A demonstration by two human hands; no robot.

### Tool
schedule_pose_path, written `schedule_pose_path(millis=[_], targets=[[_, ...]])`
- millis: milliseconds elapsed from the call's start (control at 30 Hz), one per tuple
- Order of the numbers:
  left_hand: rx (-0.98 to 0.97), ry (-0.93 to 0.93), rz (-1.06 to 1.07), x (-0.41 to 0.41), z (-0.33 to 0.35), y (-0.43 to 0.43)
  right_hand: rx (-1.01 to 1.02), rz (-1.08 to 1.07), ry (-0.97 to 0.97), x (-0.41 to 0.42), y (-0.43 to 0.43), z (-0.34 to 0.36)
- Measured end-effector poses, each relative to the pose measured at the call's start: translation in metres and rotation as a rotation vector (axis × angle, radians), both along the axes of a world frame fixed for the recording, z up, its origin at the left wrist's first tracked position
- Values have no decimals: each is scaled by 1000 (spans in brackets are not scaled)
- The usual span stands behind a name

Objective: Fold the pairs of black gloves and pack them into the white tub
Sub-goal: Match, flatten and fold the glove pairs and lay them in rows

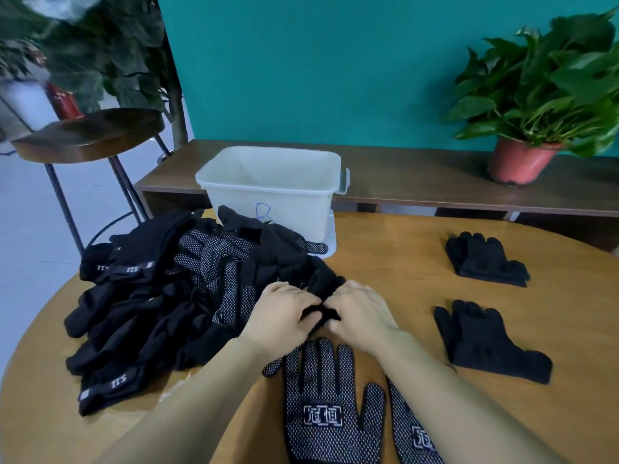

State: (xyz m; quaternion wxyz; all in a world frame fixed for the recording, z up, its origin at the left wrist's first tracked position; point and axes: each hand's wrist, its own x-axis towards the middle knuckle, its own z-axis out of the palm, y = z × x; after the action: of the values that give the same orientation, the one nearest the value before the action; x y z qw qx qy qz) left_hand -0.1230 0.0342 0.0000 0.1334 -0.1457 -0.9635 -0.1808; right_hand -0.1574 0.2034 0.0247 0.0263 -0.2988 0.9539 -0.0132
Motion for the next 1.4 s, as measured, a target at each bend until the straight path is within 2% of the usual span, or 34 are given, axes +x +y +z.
schedule_pose_path(millis=[167, 300, 433, 500, 567, 600, 667, 733, 967, 1100, 1400], targets=[[-30, -34, 54, -14, -10, 1, -69, -38, 1, -16, -1, -8], [1, 62, 80, -20, 0, 1, -210, -77, 45, -19, -1, 3], [415, -3, 81, -20, 55, -1, -465, -159, 81, -29, -5, 48], [689, -97, 108, -20, 92, 0, -762, -188, -38, -33, -5, 81], [990, -269, 136, -18, 129, -1, -1078, -140, -276, -30, -1, 116], [1106, -361, 127, -17, 146, -3, -1127, -112, -383, -27, 3, 132], [1213, -480, 77, -12, 171, -5, -1029, -69, -496, -20, 10, 157], [1201, -533, 19, -5, 186, -4, -930, -61, -545, -9, 16, 172], [1007, -653, -40, 32, 192, 17, -955, -238, -617, 30, 45, 181], [1054, -709, -119, 46, 192, 38, -1110, -257, -668, 46, 73, 184], [1000, -833, -134, 36, 164, 86, -1099, -373, -706, 49, 123, 153]])
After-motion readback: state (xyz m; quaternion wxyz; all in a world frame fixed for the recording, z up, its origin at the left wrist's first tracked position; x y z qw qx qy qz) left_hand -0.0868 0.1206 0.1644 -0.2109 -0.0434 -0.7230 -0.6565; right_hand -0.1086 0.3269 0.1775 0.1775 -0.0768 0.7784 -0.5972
